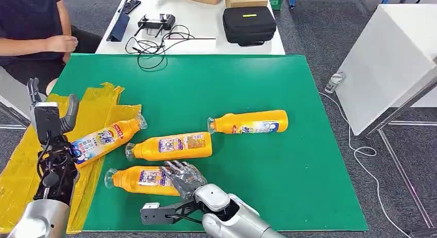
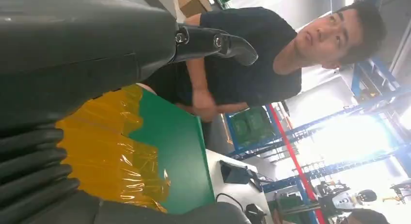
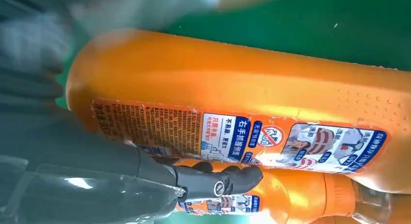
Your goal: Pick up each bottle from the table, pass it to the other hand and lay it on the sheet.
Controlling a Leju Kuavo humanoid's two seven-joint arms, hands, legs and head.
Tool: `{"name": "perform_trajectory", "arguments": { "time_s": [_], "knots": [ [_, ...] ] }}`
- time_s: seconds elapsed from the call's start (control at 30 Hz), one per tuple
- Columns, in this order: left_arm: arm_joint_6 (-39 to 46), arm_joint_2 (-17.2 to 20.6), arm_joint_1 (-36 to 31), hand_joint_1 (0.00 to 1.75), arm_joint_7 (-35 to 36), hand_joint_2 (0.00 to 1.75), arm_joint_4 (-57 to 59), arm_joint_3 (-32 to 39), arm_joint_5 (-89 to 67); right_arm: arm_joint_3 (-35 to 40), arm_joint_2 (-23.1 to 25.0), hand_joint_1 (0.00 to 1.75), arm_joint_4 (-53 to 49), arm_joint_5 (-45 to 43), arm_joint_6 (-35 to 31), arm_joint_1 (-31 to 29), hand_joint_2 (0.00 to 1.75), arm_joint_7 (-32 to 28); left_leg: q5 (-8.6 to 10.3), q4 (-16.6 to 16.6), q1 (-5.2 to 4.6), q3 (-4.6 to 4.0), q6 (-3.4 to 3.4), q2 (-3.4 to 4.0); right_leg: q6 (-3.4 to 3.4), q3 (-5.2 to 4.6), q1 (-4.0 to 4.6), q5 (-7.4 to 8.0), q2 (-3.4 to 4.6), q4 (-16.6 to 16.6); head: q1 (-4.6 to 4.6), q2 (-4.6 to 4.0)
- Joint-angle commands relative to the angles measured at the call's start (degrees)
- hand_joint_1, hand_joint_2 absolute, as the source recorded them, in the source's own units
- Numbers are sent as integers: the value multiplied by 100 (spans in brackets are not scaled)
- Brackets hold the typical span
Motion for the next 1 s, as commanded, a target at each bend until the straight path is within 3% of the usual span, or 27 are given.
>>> {"name": "perform_trajectory", "arguments": {
  "time_s": [0.03, 0.17, 0.2, 0.23, 0.5, 0.73, 0.97, 1.0],
  "knots": [
    [-27, -21, -313, 0, 10, 0, 260, -123, 52, 310, -76, 0, 348, 18, 200, -58, 175, -54, -5, 3, 11, 10, -11, -11, 1, 19, 11, -6, -20, -4, 0, 2],
    [-34, -72, -421, 0, 11, 0, 311, -150, 76, 403, -155, 7, 395, 51, 251, 62, 175, -65, -2, 1, 11, 10, -10, -18, 1, 21, 12, -6, -27, -7, 2, 2],
    [-23, -85, -442, 0, -14, 0, 353, -160, 85, 391, -178, 161, 416, 23, 263, 108, 175, -78, 0, -1, 9, 9, -7, -16, 1, 16, 9, -4, -24, -7, 2, 0],
    [-11, -87, -438, 0, -20, 0, 361, -166, 82, 404, -194, 175, 428, 34, 257, 132, 175, -75, -2, -1, 13, 16, -10, -23, 1, 28, 14, -7, -34, -11, 0, 2],
    [-79, -92, -337, 0, -81, 0, 284, -159, 190, 98, -236, 175, 402, -112, 196, 101, 175, -57, -5, -5, 12, 32, -13, -5, 1, 37, 14, -9, -26, -14, 0, 2],
    [-199, -141, -331, 0, -120, 0, 147, -131, 258, -746, -375, 175, 21, -791, 315, -107, 175, -536, -3, 6, 12, 21, -11, -7, 4, 29, 15, -5, -28, -8, 0, 2],
    [-1008, -175, 48, 0, 65, 0, -456, -86, 667, -2155, -995, 175, -2443, -2181, 567, 265, 175, -1140, -3, 9, 2, 7, -6, -7, 4, 13, 6, -3, -13, 0, 4, 2],
    [-1195, -185, 144, 0, 172, 175, -587, -37, 829, -2291, -1097, 175, -2798, -2302, 569, 327, 175, -1198, -6, 11, 4, 6, -8, -8, 4, 17, 9, -6, -16, 1, 2, 2]
  ]
}}
